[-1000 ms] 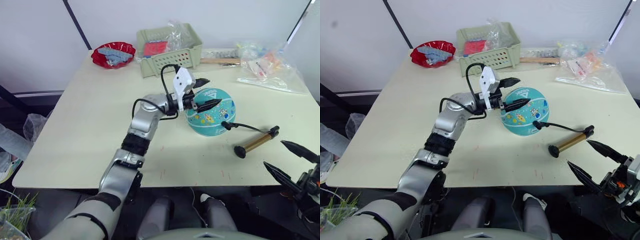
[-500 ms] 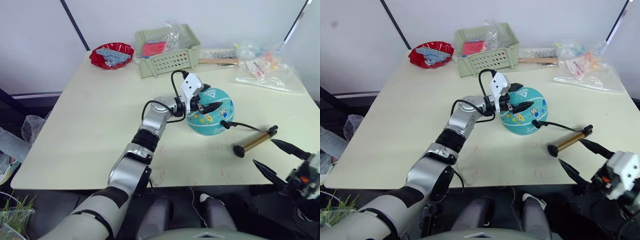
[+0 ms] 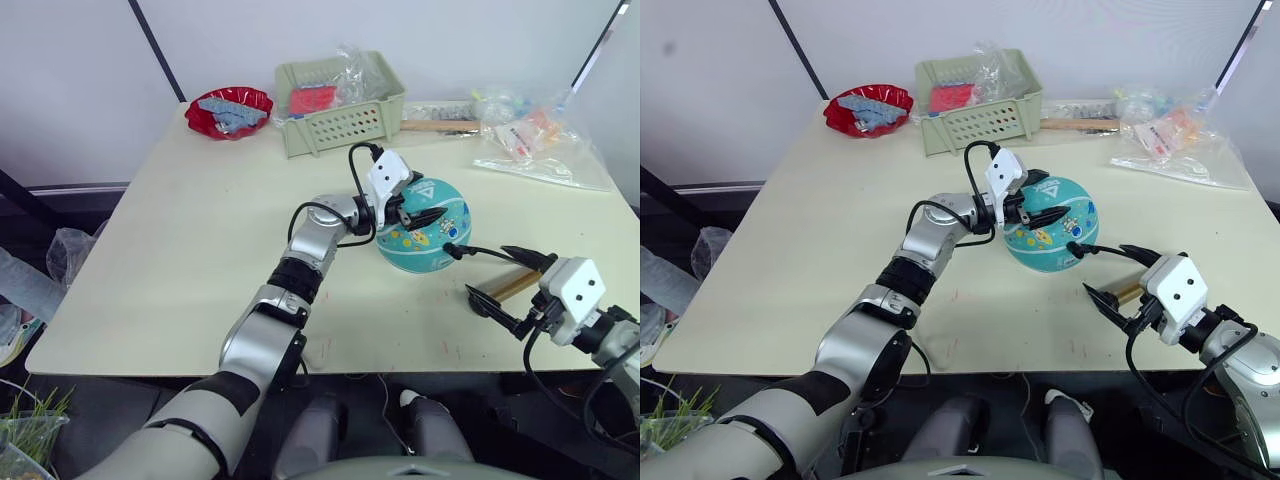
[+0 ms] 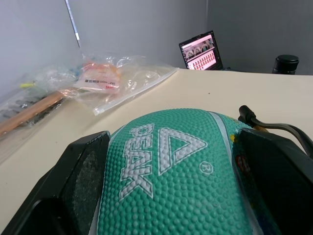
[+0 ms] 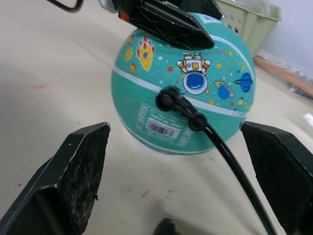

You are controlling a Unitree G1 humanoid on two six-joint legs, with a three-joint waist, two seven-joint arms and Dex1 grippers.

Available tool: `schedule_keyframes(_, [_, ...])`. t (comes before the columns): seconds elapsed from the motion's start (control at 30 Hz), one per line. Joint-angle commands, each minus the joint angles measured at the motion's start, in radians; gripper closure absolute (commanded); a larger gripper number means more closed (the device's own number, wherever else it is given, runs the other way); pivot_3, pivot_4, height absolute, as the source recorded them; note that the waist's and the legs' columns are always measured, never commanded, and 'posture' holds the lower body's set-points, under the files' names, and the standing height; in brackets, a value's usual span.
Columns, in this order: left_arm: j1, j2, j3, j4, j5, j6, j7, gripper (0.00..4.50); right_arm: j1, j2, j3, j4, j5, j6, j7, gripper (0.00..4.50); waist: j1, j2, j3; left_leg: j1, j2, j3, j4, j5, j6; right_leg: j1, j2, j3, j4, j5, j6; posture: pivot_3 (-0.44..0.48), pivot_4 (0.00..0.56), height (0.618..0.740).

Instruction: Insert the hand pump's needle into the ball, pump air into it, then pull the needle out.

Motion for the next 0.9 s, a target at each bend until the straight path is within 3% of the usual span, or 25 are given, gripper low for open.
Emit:
schedule_keyframes(0.03, [0.025,-0.011,-0.028,0.047,0.039,0.028,0.005,0.00,-0.109,-0.054,0.083,0.008,-0.145,-0.026,-0.019,0.04,0.004,0.000,0.000,0.001,0.000,0.000,0.000,0.000,0.000,0.001,0.000,0.000,0.000,0.000,0.001,0.000,0.150,0.740])
schedule_keyframes(0.23, [0.021,-0.020,-0.029,0.054,0.045,0.029,0.003,0.00,-0.200,-0.132,0.200,0.090,-0.329,-0.113,0.004,0.04,0.007,-0.001,0.000,0.000,0.000,-0.003,0.000,0.000,0.000,0.003,0.000,-0.004,-0.002,0.001,-0.002,0.000,0.150,0.740])
schedule_keyframes(0.57, [0.021,-0.026,-0.029,0.051,0.047,0.031,0.005,0.00,-0.247,-0.140,0.232,0.167,-0.444,-0.209,0.000,0.04,0.006,-0.001,0.000,0.001,-0.001,-0.004,0.000,0.000,0.000,0.004,-0.001,-0.004,-0.003,0.000,0.000,0.000,0.150,0.740])
schedule_keyframes(0.6, [0.021,-0.027,-0.030,0.051,0.047,0.031,0.006,0.00,-0.247,-0.139,0.232,0.172,-0.452,-0.217,0.000,0.54,0.006,-0.001,0.000,0.001,-0.001,-0.004,0.000,0.000,0.000,0.004,-0.001,-0.004,-0.003,0.000,-0.001,0.000,0.150,0.740])
schedule_keyframes(0.63, [0.023,-0.029,-0.030,0.049,0.046,0.032,0.005,0.00,-0.246,-0.135,0.232,0.176,-0.459,-0.220,-0.002,0.67,0.006,-0.001,0.000,0.000,-0.001,-0.004,0.000,0.000,0.000,0.004,-0.001,-0.004,-0.003,0.000,-0.001,0.000,0.150,0.740])
schedule_keyframes(0.73, [0.026,-0.034,-0.029,0.049,0.042,0.038,0.003,0.00,-0.251,-0.122,0.242,0.190,-0.477,-0.221,-0.002,2.09,0.006,-0.001,0.000,0.000,-0.001,-0.005,0.000,0.000,0.000,0.004,-0.001,-0.004,-0.003,0.001,-0.002,0.000,0.150,0.740])
schedule_keyframes(0.83, [0.027,-0.034,-0.031,0.049,0.046,0.036,0.003,0.00,-0.258,-0.106,0.249,0.203,-0.495,-0.229,-0.005,3.30,0.006,-0.001,0.000,0.000,-0.001,-0.005,0.000,0.000,0.000,0.004,-0.001,-0.005,-0.003,0.001,-0.002,0.000,0.150,0.740])
schedule_keyframes(0.87, [0.028,-0.033,-0.032,0.049,0.047,0.035,0.003,0.00,-0.259,-0.102,0.251,0.207,-0.499,-0.232,-0.004,3.42,0.006,-0.001,0.000,0.001,-0.001,-0.005,0.000,0.000,0.000,0.004,-0.001,-0.005,-0.003,0.001,-0.002,0.000,0.150,0.740])
schedule_keyframes(0.9, [0.028,-0.033,-0.033,0.049,0.047,0.035,0.002,0.00,-0.260,-0.098,0.253,0.210,-0.502,-0.236,-0.004,3.96,0.005,-0.001,0.000,0.001,-0.001,-0.005,0.000,0.000,0.000,0.004,-0.001,-0.005,-0.003,0.001,-0.002,0.000,0.150,0.740])
